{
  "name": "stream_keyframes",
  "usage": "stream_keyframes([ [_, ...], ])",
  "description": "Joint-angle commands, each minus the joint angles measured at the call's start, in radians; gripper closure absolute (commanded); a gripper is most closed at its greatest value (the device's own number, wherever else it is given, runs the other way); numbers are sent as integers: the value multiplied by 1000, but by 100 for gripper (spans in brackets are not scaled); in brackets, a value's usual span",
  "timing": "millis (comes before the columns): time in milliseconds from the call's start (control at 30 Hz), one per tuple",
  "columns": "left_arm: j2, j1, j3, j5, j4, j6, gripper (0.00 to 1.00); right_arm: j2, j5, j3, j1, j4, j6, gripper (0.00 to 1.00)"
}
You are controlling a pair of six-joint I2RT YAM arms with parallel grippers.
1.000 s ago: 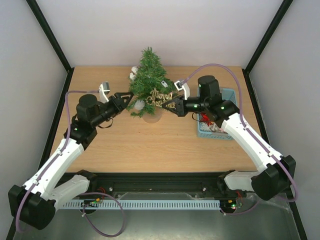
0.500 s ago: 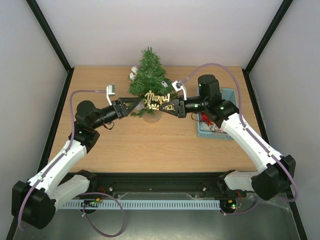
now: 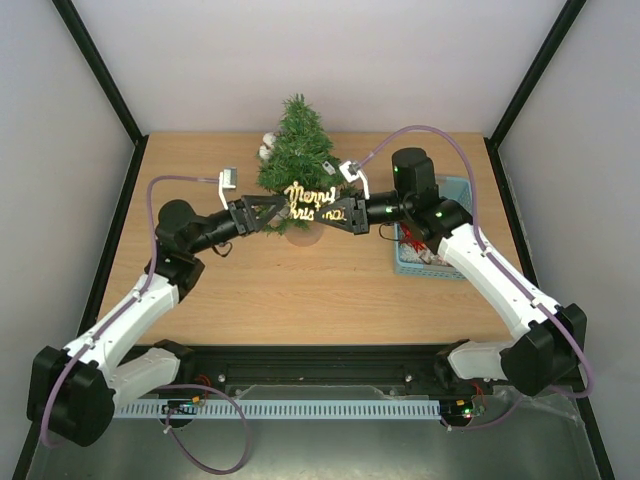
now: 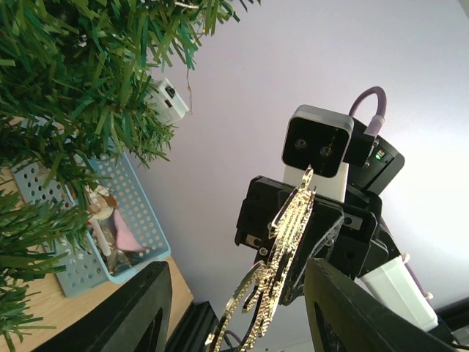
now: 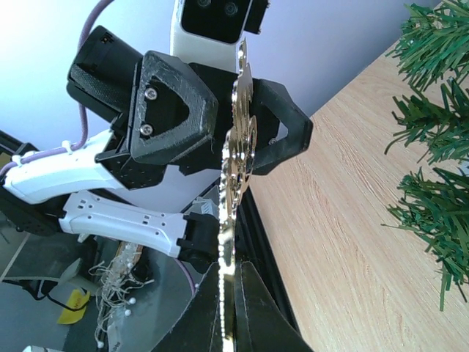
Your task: Decorate the small christmas tree
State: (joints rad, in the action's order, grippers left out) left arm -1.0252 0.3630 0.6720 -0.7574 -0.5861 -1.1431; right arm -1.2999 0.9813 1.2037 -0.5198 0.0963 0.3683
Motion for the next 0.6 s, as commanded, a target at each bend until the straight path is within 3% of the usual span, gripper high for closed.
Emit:
stream_keyframes([
  [0, -16, -7, -28, -51, -154, -42, 48, -8, 44, 27, -8, -36, 11, 99],
  [267, -43, -5, -50, -83, -285, -112, 56, -17, 68, 23, -9, -47, 17, 99],
  [467, -58, -3, -53, -90, -303, -119, 78, -28, 72, 25, -9, -55, 23, 99],
  [567, -65, -2, -60, -87, -301, -118, 84, -30, 69, 22, -9, -56, 22, 99],
])
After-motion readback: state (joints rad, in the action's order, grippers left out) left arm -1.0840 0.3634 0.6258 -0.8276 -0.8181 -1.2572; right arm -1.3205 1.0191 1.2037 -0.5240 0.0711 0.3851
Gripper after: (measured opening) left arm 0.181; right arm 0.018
